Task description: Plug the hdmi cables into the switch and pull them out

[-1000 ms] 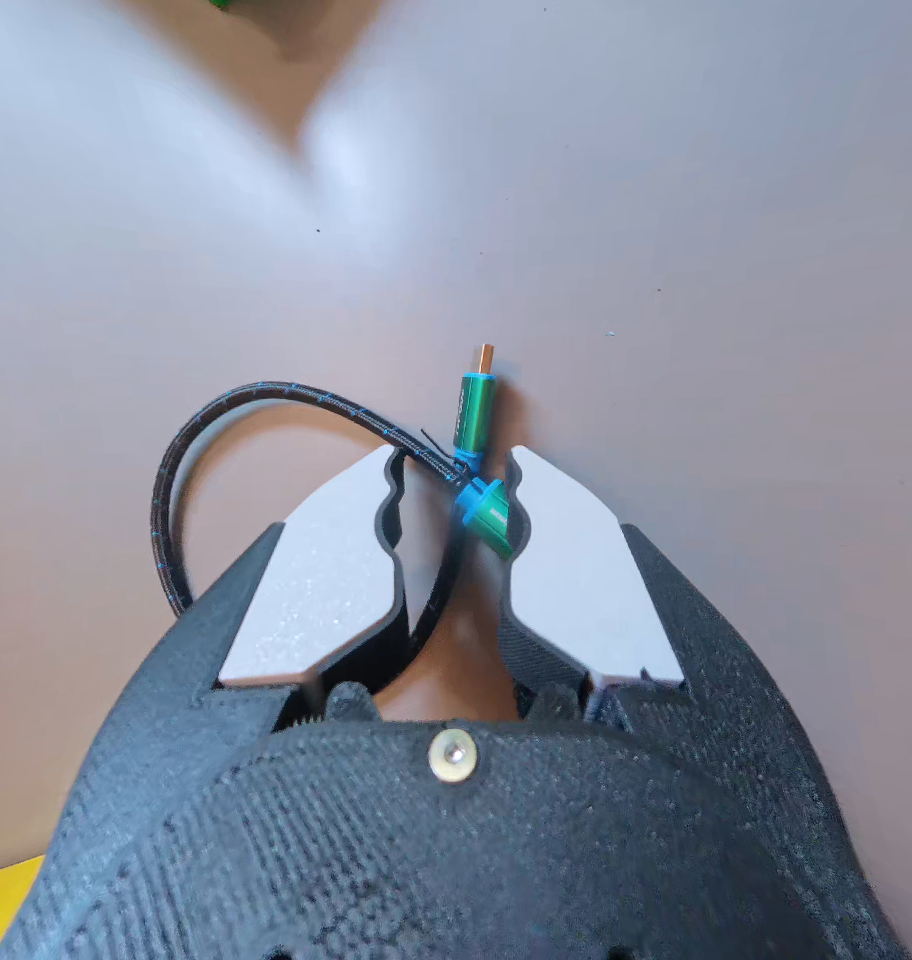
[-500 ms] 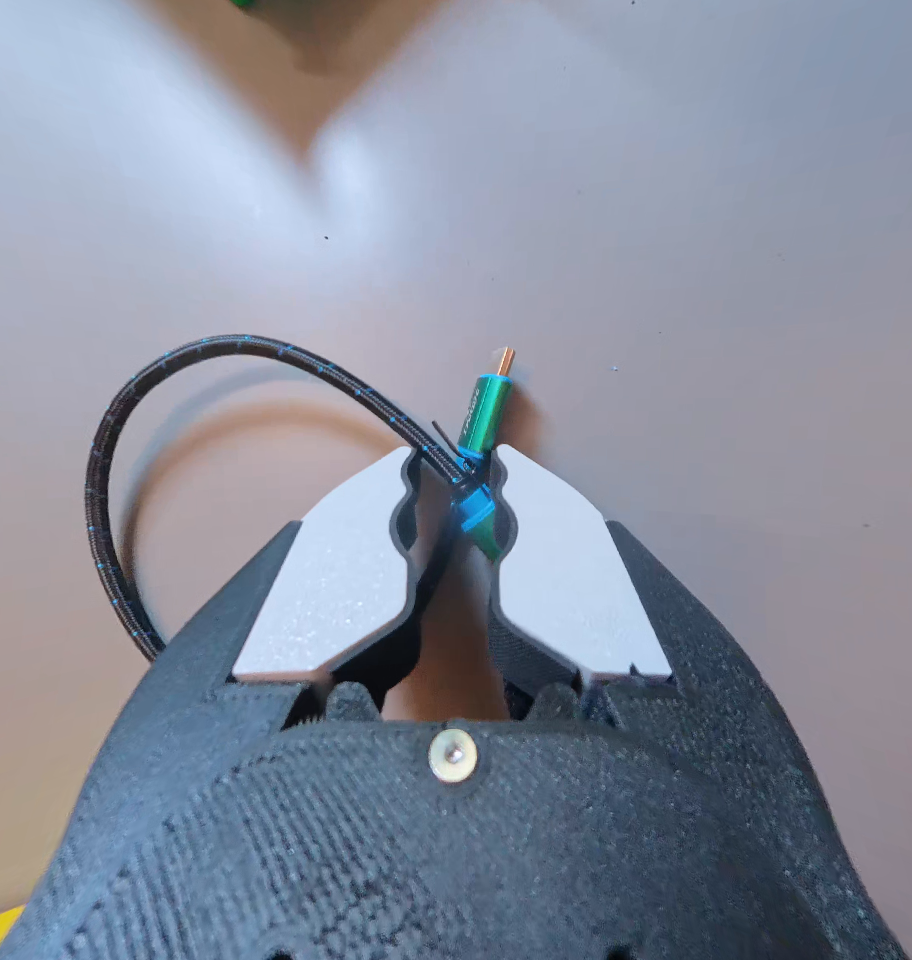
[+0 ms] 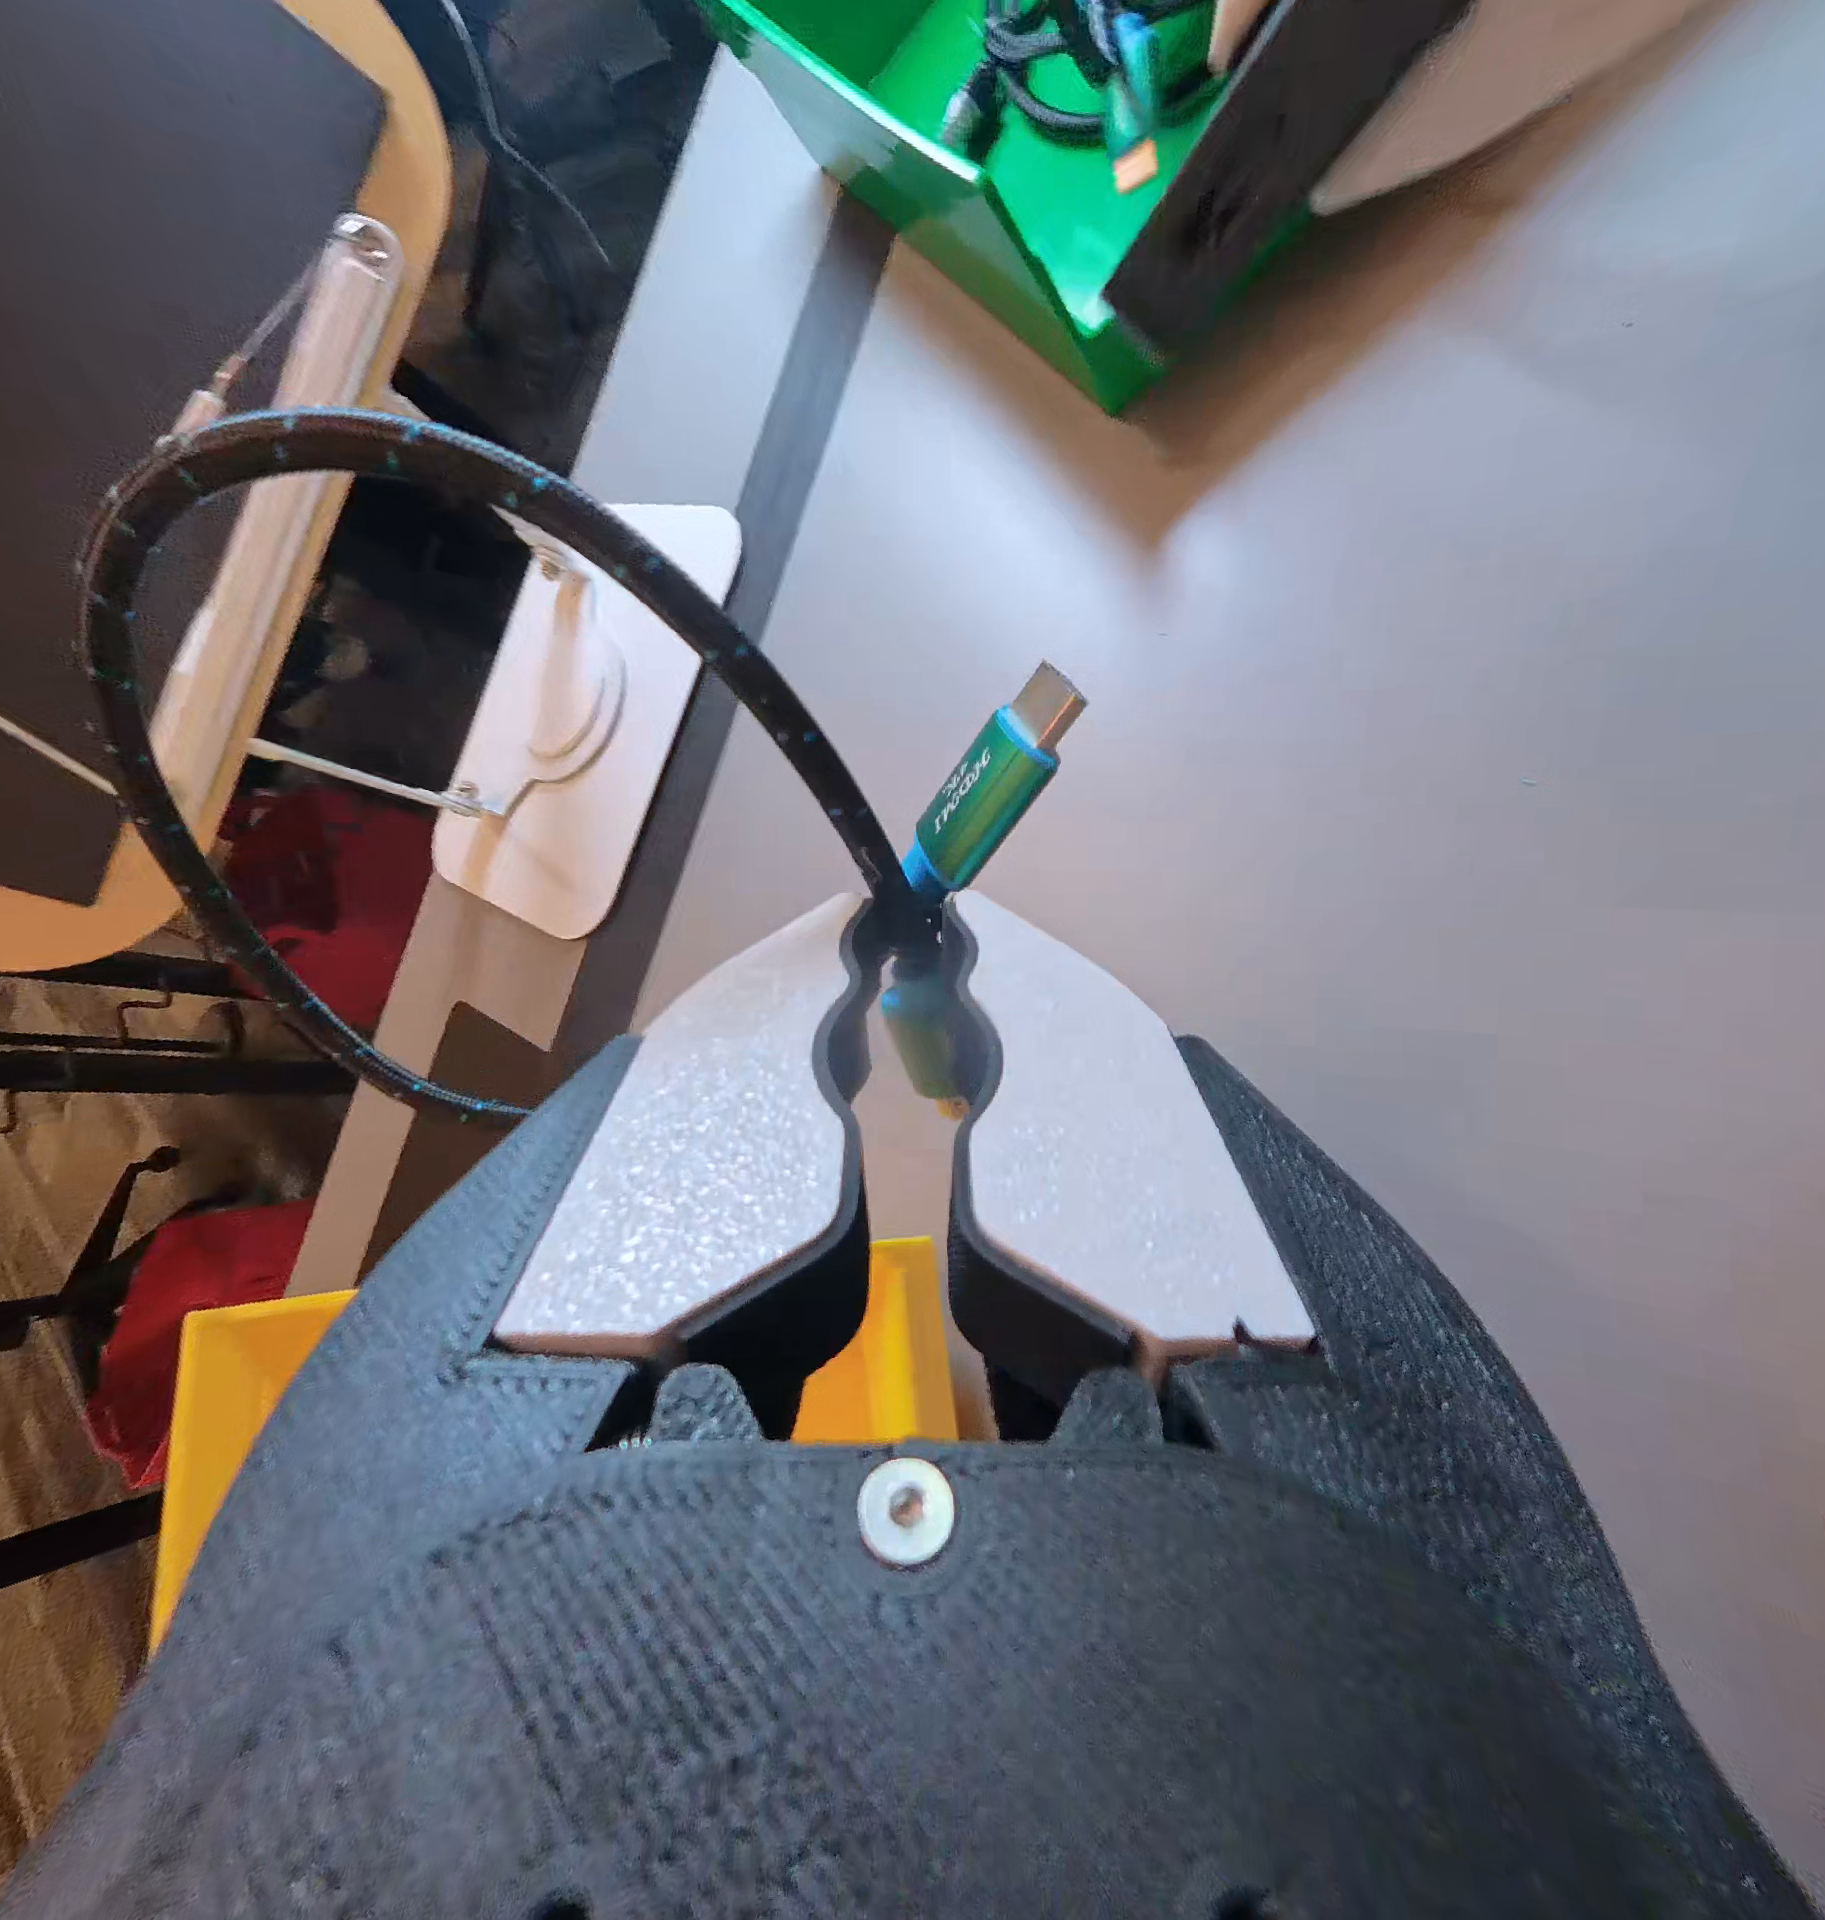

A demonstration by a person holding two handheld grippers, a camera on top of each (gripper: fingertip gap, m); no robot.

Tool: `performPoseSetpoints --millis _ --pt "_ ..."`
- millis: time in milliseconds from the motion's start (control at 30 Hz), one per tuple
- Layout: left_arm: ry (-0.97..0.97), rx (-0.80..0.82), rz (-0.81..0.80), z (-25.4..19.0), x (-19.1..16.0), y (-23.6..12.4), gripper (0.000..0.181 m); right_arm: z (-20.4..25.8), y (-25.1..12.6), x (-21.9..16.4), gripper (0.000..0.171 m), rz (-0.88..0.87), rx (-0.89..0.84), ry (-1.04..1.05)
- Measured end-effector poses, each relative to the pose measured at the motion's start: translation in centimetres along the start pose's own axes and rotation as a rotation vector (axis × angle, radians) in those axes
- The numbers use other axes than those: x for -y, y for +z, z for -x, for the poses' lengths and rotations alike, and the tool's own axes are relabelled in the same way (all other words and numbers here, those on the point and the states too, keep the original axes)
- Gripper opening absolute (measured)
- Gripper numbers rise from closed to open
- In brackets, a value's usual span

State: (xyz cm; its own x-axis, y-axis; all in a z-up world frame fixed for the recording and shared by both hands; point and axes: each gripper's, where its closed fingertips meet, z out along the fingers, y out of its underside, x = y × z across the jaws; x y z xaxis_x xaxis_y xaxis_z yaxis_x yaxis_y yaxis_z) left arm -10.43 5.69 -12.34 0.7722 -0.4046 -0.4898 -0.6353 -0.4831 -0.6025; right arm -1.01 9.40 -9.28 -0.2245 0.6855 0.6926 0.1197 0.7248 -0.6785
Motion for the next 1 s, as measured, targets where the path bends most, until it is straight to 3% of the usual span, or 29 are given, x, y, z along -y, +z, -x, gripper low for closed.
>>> performPoseSetpoints --millis 33,300,567,1000 --pt "0.005 -0.025 0.016 -0.6 -0.1 0.2 0.011 0.7 0.4 0.1 0.014 0.004 0.022 -0.009" --pt "0.049 -0.086 0.120 -3.2 -1.0 2.6 0.011 3.5 2.9 -3.6 0.015 0.258 0.048 -0.198" --pt "-0.008 -0.035 0.201 -2.9 -2.1 3.7 0.011 4.2 4.5 -4.8 0.014 0.370 -0.054 -0.421" --pt "0.059 0.057 0.319 -3.0 -2.9 4.1 0.011 5.4 5.5 -5.6 0.014 0.349 -0.050 -0.298"
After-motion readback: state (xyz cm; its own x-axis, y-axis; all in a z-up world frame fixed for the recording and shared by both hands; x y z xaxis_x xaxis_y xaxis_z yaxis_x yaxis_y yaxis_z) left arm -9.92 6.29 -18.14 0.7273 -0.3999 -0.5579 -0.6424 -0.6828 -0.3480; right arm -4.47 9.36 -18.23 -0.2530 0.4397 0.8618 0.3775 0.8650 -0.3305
